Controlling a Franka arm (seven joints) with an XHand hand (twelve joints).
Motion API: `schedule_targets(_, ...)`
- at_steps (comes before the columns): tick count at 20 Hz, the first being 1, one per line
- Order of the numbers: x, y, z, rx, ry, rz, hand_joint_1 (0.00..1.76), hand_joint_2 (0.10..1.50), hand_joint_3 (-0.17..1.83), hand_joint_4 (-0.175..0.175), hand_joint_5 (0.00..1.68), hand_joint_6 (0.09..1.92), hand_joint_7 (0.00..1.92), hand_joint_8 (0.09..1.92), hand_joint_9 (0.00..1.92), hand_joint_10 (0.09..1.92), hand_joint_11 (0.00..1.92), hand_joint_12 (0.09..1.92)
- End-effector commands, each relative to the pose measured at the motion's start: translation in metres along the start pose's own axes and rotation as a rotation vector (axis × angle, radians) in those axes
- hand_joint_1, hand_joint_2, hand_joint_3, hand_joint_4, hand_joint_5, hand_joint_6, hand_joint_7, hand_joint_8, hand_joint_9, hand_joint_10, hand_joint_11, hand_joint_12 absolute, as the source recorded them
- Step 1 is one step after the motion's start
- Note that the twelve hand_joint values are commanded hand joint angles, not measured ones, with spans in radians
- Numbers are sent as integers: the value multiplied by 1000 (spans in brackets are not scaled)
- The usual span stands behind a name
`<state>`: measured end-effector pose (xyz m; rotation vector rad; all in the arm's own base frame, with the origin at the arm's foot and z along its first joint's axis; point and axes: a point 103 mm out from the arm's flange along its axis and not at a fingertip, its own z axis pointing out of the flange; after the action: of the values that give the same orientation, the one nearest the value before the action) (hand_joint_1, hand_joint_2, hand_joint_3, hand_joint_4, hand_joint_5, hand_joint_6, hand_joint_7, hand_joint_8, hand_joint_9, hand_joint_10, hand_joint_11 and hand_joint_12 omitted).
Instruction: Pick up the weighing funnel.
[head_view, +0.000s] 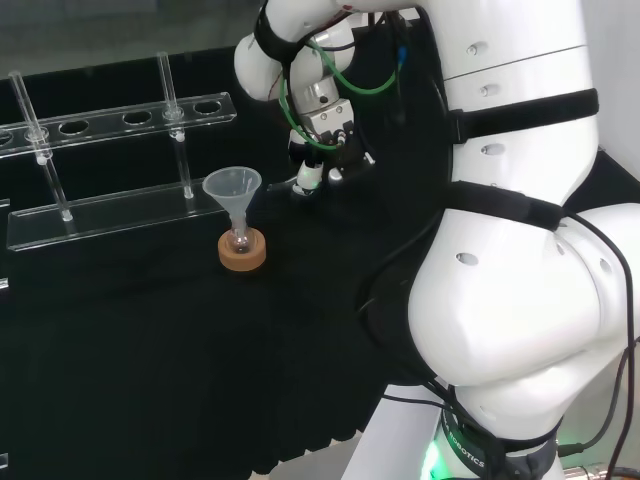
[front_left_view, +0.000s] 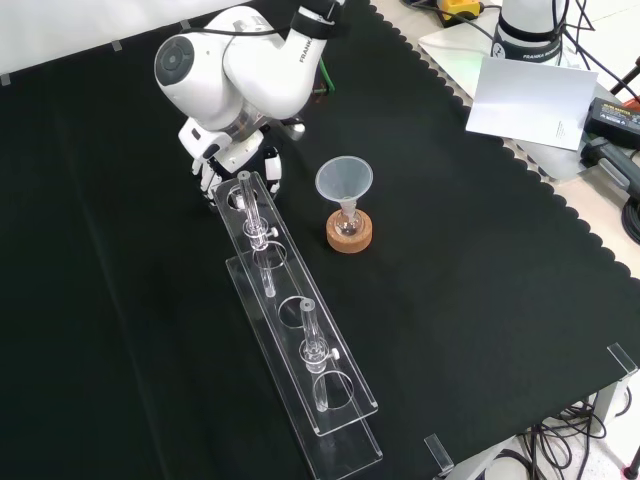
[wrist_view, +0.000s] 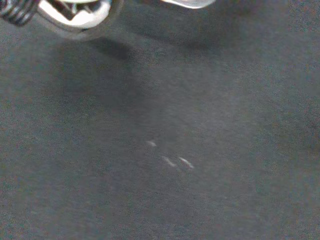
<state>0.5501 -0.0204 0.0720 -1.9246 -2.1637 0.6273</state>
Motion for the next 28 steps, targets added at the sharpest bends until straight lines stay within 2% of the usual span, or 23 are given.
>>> schedule_targets(1,-9,-1,-3,-4,-19,-18,872,635,538,27,672,614,557,636,820,472,548,1272)
schedule_targets(8,-13,0,4,10,4,-3,871,640,541,30,684,629,560,638,826,473,556,1270)
schedule_targets(25,-3,1,4,8,9,-14,868,642,546,30,684,650,563,640,828,472,563,1264)
schedule_targets(28,-5,2,6,7,-1,-8,868,643,547,45,734,670,563,640,830,472,564,1264)
